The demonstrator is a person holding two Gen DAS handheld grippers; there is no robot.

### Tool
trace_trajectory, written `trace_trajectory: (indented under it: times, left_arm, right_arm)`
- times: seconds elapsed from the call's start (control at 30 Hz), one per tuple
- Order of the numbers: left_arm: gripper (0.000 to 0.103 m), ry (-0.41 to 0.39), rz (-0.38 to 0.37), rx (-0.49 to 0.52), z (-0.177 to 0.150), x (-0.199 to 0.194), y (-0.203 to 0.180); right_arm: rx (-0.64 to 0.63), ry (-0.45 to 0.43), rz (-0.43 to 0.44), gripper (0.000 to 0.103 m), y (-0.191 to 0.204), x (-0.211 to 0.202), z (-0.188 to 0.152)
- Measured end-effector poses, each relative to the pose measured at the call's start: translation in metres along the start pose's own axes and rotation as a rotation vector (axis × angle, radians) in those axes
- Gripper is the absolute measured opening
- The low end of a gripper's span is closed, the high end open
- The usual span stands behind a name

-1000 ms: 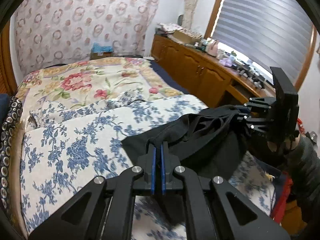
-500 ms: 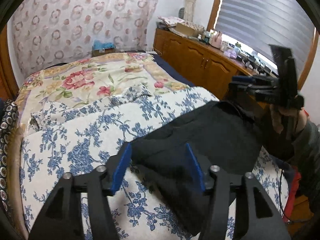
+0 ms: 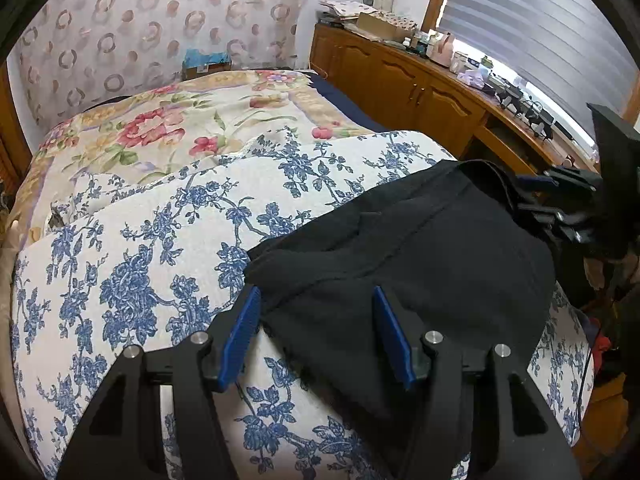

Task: Fold small clothes

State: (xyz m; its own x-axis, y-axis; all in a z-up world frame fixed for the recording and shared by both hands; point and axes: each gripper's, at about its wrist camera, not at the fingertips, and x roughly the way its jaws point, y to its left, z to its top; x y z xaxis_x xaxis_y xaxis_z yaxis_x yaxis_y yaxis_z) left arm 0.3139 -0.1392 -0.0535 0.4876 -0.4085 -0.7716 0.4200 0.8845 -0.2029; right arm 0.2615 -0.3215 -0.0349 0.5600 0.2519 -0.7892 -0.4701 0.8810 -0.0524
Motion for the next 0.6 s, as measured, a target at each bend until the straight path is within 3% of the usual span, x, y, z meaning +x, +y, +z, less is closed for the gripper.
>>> trace_trajectory:
  times: [0.07,0.13,0.23,0.4,0.53,0.6]
  left_arm:
    - [0.058,0.002,0.001,-0.004,-0.001,0.001,0.001]
    - [0.058,0.004,0.006,-0.005,-0.001,0.003,0.001]
    - [0.058,0.001,0.007,-0.009,-0.002,0.002,0.001]
    - [0.058,-0.005,-0.002,-0.027,-0.007,-0.004,0.006]
    - [0.059,0.019,-0.009,-0.038,-0.01,0.002,0.009]
    - [0.06,0.023,-0.013,-0.043,-0.009,0.006,0.009]
  right_arm:
    - [-0.002,-0.014,-0.036,0.054,-0.011,0.004,0.005]
    - [0.016,-0.021,-0.137,0.044,-0.03,0.013,0.011]
    - [0.129,-0.037,-0.269,0.043,-0.069,0.017,0.019]
    - [0.185,-0.091,-0.182,0.05,-0.073,-0.006,0.014]
    - [0.209,-0.05,-0.034,0.063,-0.058,-0.008,0.003]
    - [0.214,-0.02,-0.016,0.066,-0.05,-0.001,-0.005]
